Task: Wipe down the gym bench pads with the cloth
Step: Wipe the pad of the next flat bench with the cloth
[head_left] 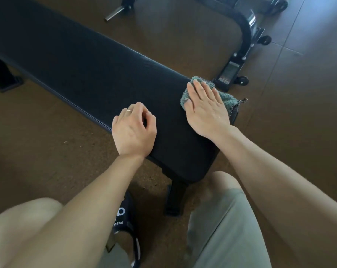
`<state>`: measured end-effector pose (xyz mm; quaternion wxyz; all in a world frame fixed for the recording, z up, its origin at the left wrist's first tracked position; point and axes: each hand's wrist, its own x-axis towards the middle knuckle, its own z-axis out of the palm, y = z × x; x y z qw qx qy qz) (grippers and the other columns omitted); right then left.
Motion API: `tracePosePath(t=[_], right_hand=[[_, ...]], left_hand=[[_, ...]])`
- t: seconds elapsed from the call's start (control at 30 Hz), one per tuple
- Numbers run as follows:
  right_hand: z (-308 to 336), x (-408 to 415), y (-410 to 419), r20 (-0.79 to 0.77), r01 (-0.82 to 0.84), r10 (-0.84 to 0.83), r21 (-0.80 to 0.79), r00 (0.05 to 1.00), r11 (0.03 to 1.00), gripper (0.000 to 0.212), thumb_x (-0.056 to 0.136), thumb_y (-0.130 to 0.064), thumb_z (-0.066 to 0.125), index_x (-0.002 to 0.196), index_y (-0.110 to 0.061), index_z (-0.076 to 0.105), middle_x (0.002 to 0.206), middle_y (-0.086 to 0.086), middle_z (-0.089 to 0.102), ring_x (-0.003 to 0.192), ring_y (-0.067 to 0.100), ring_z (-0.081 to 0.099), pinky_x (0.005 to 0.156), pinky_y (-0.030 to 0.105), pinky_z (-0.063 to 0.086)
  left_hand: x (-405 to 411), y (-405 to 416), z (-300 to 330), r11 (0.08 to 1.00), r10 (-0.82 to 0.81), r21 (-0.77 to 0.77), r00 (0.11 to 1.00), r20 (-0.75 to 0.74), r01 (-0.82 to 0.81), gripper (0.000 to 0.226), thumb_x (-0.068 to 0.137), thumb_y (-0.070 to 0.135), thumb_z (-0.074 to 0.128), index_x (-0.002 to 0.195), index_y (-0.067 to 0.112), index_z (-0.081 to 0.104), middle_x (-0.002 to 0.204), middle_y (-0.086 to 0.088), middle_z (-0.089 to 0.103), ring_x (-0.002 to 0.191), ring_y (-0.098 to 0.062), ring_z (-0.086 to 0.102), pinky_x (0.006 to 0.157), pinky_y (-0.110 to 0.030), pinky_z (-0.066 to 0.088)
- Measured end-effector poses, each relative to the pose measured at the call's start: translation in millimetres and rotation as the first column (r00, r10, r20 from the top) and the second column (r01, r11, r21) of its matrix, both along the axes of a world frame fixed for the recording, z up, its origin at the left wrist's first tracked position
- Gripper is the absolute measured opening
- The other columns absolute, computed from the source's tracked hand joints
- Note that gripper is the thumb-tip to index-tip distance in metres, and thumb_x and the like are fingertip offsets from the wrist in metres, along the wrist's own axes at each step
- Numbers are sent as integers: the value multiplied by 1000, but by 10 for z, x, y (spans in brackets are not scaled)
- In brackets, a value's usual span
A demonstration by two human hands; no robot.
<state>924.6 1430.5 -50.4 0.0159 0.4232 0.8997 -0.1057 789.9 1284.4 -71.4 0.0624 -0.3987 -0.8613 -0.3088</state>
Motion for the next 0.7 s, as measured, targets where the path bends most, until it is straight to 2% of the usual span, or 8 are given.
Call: tracePosePath(t=[0.13, 0.23, 0.3, 0.4, 0.47, 0.57, 0.7], right_hand=[[19, 81, -398, -59, 36, -39, -50, 997, 998, 61, 109, -40, 11, 166, -18, 1, 174, -2, -4, 159, 15, -10, 129, 39, -7], [47, 367, -1123, -106, -52, 49, -26, 993, 998, 62, 108, -41, 10, 166, -19, 7, 173, -3, -1, 159, 14, -8, 130, 42, -2], [50, 528, -1411, -107, -134, 131, -25, 986, 991, 61, 108, -42, 10, 165, -20, 8, 172, -5, -1, 158, 12, -10, 129, 40, -3], [70, 571, -1162, -115, -194, 190, -23, 975, 981, 58, 109, -42, 12, 165, -26, 7, 172, -9, -2, 157, 7, -11, 128, 34, -9], [38, 504, -725, -104, -134, 134, 14, 985, 991, 60, 108, -41, 12, 165, -26, 9, 172, -9, 1, 158, 9, -6, 127, 32, -9], [14, 390, -84, -75, 41, -41, 3, 996, 999, 59, 108, -39, 10, 166, -25, 11, 173, -6, 5, 159, 13, -1, 128, 35, -7], [-19, 253, -183, -90, 169, -172, -36, 981, 985, 59, 109, -38, 14, 166, -22, 8, 174, -5, 1, 159, 18, -6, 128, 46, -7]], left_hand=[[-19, -2, -4, 999, -12, -35, 1000, -17, 12, 19, 95, 26, 43, 78, 18, 47, 75, 3, 56, 70, -20, 48, 73, -35, 35], [-16, 17, 0, 998, -17, -64, 999, -46, 14, 21, 95, 28, 42, 79, 17, 48, 76, 3, 56, 71, -21, 49, 73, -36, 35], [0, 29, 4, 997, -10, -71, 998, -55, 6, 21, 96, 30, 41, 79, 18, 48, 77, 3, 56, 72, -21, 50, 73, -37, 35], [13, 20, 1, 998, -14, -68, 998, -59, 11, 21, 96, 30, 41, 80, 18, 47, 78, 2, 58, 73, -22, 52, 73, -39, 37], [17, 7, 6, 998, -13, -62, 999, -47, 10, 21, 96, 30, 40, 80, 18, 47, 78, 3, 57, 73, -21, 52, 74, -40, 39], [17, -4, -1, 998, -19, -52, 999, -27, 17, 21, 96, 29, 40, 79, 18, 47, 78, 4, 56, 73, -20, 51, 75, -40, 40], [-3, -10, -3, 999, -22, -41, 999, -35, 21, 20, 95, 28, 40, 78, 19, 46, 77, 4, 56, 72, -18, 48, 73, -35, 35]])
